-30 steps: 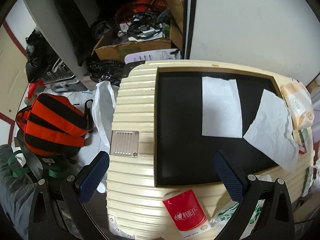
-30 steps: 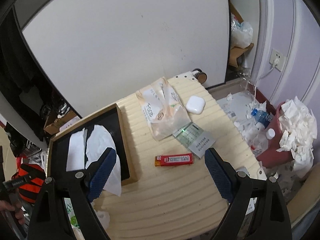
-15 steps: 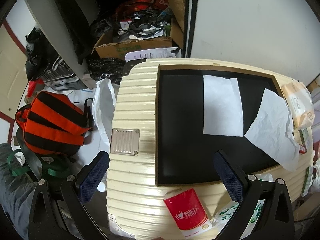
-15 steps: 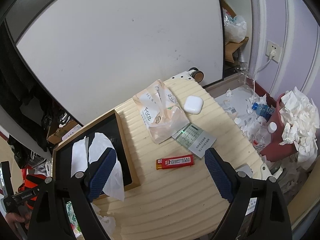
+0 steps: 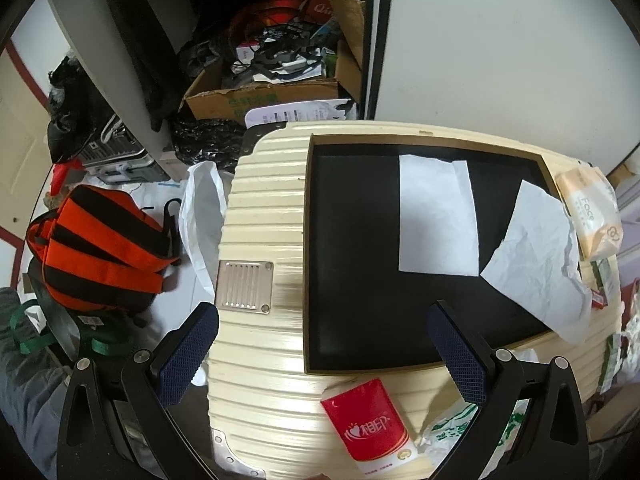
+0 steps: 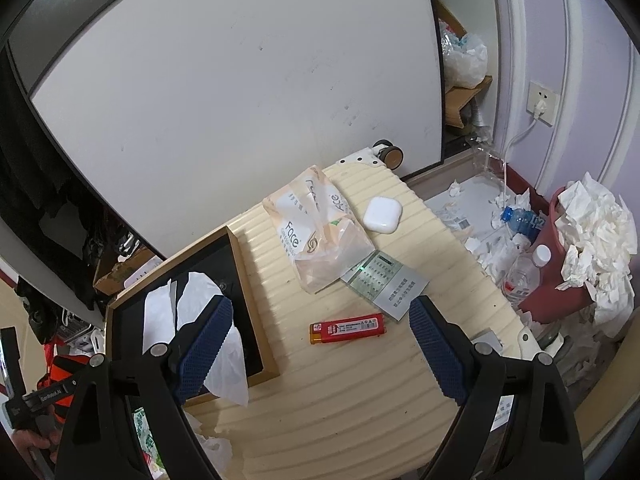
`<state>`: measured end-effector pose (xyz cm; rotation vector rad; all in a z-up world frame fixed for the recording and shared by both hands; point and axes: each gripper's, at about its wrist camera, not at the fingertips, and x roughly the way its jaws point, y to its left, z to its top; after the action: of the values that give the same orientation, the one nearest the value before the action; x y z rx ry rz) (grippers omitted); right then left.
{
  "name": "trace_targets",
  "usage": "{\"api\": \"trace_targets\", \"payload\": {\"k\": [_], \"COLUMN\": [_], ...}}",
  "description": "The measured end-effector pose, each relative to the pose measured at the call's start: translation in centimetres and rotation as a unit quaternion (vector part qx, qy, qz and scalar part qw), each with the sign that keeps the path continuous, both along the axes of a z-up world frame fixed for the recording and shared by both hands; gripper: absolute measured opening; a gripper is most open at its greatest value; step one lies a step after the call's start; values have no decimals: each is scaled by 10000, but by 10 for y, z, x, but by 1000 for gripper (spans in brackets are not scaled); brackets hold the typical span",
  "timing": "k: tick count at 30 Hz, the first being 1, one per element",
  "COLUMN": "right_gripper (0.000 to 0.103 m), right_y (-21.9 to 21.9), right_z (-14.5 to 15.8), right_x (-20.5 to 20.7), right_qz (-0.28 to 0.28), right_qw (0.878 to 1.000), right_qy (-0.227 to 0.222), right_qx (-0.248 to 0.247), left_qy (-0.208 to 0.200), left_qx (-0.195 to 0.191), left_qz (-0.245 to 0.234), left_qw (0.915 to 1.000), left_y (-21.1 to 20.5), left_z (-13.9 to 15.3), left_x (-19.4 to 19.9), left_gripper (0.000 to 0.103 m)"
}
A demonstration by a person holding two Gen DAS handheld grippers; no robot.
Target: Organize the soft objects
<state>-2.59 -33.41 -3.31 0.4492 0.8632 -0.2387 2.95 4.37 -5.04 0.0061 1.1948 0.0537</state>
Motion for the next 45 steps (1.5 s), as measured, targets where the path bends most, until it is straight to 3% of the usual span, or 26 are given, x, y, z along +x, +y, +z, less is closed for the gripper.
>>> {"api": "trace_targets", "payload": {"k": [21,29,34,45], "right_gripper": [90,90,90,90], "right_y": [3,5,-2,3], "right_z": [-1,8,6,5], "right_x": [-5,-29,-37,-35], "right_qz": [-13,-52,-150,-81], "right_qw": [9999,9988,9982,9986], "right_qy": [-99,-256,-265,-273], "right_qx": [-89,-411,-517,-444], "left_qy": [-144,-333,-503,-427], "left_qx": [-21,-114,-90,177], "left_qz": [3,139,129,-20], "left_qw": [9999,9993,9986,9989], "left_y": [-9,-10,-14,-20], "left_z": [9,27,35,25], "left_x": [0,-2,-5,-6], "left_gripper": [103,103,103,103]}}
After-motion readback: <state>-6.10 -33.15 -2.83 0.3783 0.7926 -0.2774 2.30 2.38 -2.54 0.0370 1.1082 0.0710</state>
